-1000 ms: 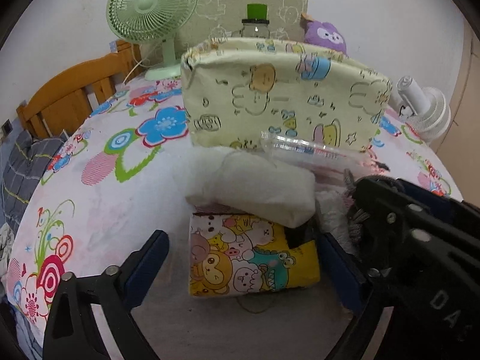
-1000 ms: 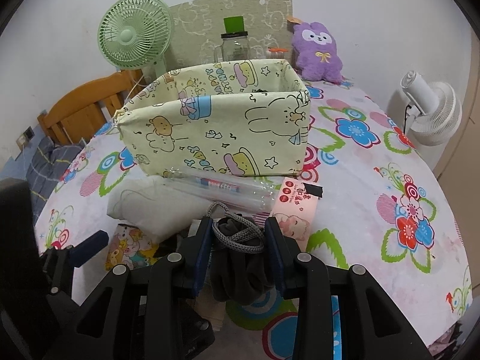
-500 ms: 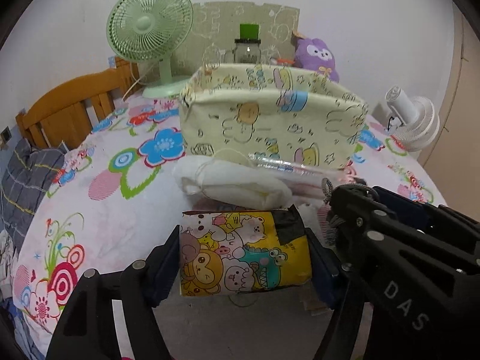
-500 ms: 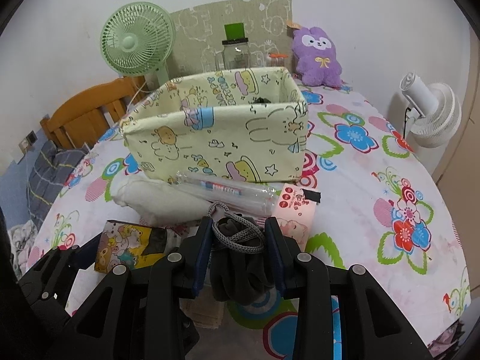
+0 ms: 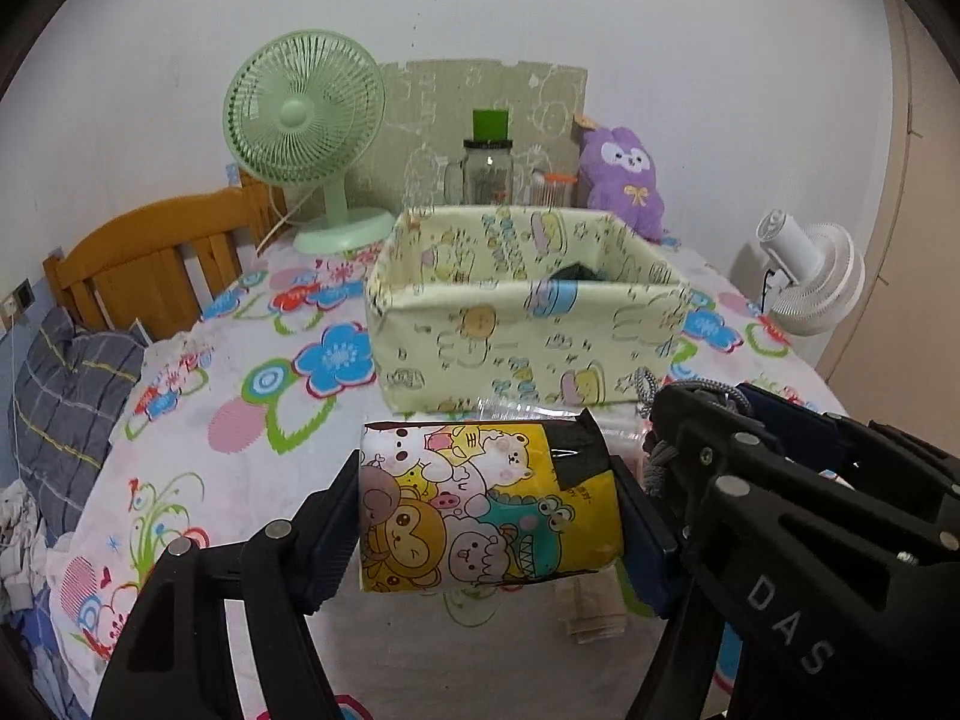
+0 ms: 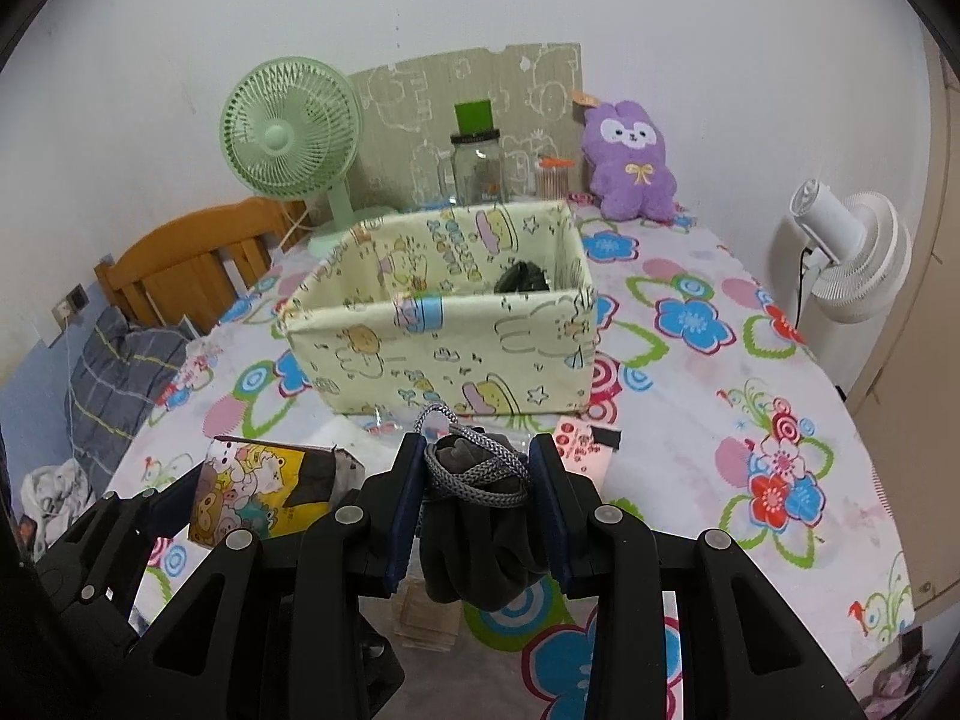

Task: Organize soft objects
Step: 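Carry cartoon pouch with left gripper while right gripper carries black pouch over box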

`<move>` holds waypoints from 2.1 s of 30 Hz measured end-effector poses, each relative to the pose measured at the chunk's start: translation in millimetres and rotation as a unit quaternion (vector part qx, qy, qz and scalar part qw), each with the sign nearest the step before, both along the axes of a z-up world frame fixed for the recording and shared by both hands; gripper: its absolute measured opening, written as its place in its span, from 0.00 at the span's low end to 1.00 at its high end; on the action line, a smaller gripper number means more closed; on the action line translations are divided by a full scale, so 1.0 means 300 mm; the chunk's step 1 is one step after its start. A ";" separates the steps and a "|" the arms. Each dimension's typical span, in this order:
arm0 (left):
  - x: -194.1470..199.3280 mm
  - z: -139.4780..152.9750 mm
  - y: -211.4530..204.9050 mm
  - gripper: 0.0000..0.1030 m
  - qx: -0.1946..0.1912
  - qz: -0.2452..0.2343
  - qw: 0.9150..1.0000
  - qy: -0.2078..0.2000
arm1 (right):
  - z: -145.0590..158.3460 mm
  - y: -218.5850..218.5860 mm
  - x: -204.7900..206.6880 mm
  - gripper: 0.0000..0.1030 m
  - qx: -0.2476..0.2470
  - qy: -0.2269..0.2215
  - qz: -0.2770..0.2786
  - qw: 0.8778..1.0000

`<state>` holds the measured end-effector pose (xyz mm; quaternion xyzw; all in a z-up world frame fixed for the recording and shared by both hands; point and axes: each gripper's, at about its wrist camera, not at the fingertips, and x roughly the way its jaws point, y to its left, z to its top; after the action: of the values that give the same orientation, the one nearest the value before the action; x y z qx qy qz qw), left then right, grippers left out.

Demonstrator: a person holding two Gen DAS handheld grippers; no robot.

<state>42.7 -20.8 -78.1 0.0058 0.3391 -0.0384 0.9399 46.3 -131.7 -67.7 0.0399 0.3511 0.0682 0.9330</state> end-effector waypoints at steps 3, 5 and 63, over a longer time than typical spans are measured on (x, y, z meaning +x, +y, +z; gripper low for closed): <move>-0.006 0.030 -0.002 0.74 -0.001 -0.001 1.000 -0.009 | 0.029 0.000 -0.007 0.38 -0.003 -0.007 -0.001 1.000; -0.009 0.046 -0.004 0.74 -0.001 -0.001 1.000 -0.013 | 0.045 0.000 -0.012 0.38 -0.004 -0.012 -0.002 1.000; 0.248 0.267 -0.026 0.74 -0.005 0.007 0.996 -0.093 | 0.286 -0.019 0.227 0.38 0.000 -0.107 -0.016 0.994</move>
<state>117.0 -28.6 1.9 0.0025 0.2496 -0.0324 0.9678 114.4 -137.5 18.1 0.0384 0.2483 0.0571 0.9662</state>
